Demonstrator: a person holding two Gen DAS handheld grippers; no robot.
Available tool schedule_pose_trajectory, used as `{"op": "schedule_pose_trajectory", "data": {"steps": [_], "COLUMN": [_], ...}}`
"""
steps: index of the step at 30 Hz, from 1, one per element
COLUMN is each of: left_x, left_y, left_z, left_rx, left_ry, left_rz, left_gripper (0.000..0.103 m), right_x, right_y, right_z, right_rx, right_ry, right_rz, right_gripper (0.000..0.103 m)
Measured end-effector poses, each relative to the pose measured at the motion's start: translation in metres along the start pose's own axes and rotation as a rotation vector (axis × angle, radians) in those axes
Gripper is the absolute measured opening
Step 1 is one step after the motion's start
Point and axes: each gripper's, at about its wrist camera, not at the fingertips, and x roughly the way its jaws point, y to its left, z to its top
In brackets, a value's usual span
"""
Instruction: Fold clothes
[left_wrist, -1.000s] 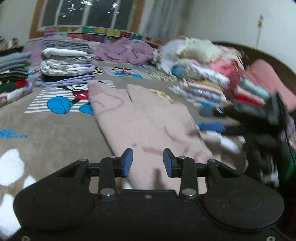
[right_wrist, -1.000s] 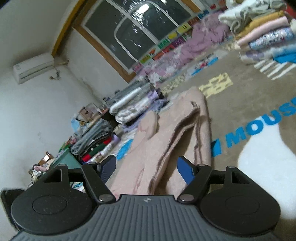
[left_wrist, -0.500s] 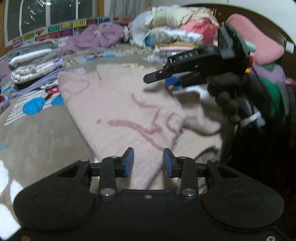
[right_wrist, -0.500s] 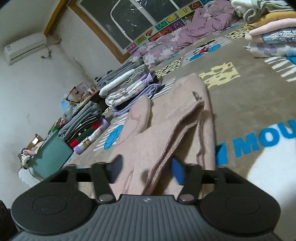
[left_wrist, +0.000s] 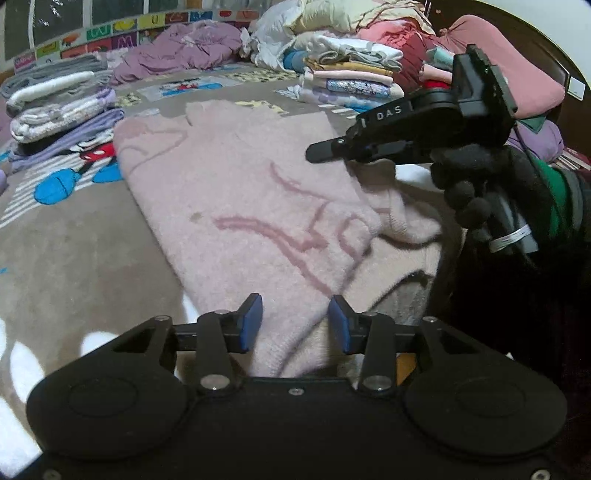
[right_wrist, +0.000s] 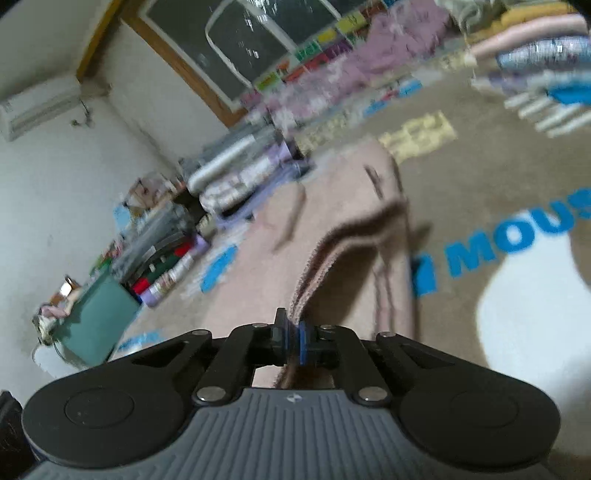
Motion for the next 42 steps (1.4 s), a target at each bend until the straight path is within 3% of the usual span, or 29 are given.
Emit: {"op": "schedule_pose_trajectory", "data": {"steps": [4,10,11,13,16,20,24,31,34,39,42], "left_x": [-0.012,0.024,0.036,0.062,0.099,0.132,0.167,0.207,0.204,0.180,0.197], "left_y": [0.014,0.062,0.073,0.093,0.117,0.148,0.146,0.135,0.136,0.125,0.121], "left_z": [0.027,0.083,0.094,0.112,0.140,0.180,0.215,0.221,0.219,0.225,0.223], "left_rx": [-0.059,-0.130,-0.146,-0.167,-0.178,-0.289,-0.236,-0.136,-0.156,-0.181,-0.166], "left_ry": [-0.057,-0.086,-0.081,-0.067,-0.048,-0.043,0.043,0.207,0.166,0.017,0.072], "left_rz": [0.007,0.168,0.193,0.230,0.250,0.220,0.248,0.350,0.363,0.310,0.346], "left_gripper": [0.039,0.039,0.039,0.037,0.037,0.038,0.037,0.022,0.008,0.005,0.007], "right_x": [0.003,0.008,0.008,0.006,0.004,0.004,0.008,0.012,0.010,0.001,-0.007], "right_y": [-0.005,-0.008,-0.007,-0.005,-0.002,-0.006,-0.012,-0.012,-0.012,-0.008,-0.004], "right_z": [0.002,0.003,0.003,0.002,0.002,0.000,0.000,0.001,0.001,0.001,-0.001], "right_rx": [0.033,0.061,0.053,0.035,0.012,0.033,0.072,0.063,0.065,0.051,0.028], "right_ry": [-0.010,-0.017,-0.021,-0.030,-0.042,-0.034,-0.027,-0.025,-0.029,-0.058,-0.081], "right_rz": [0.019,0.053,0.054,0.056,0.058,0.053,0.072,0.079,0.085,0.098,0.092], "right_gripper": [0.017,0.024,0.023,0.009,0.008,0.008,0.008,0.008,0.008,0.008,0.008]}}
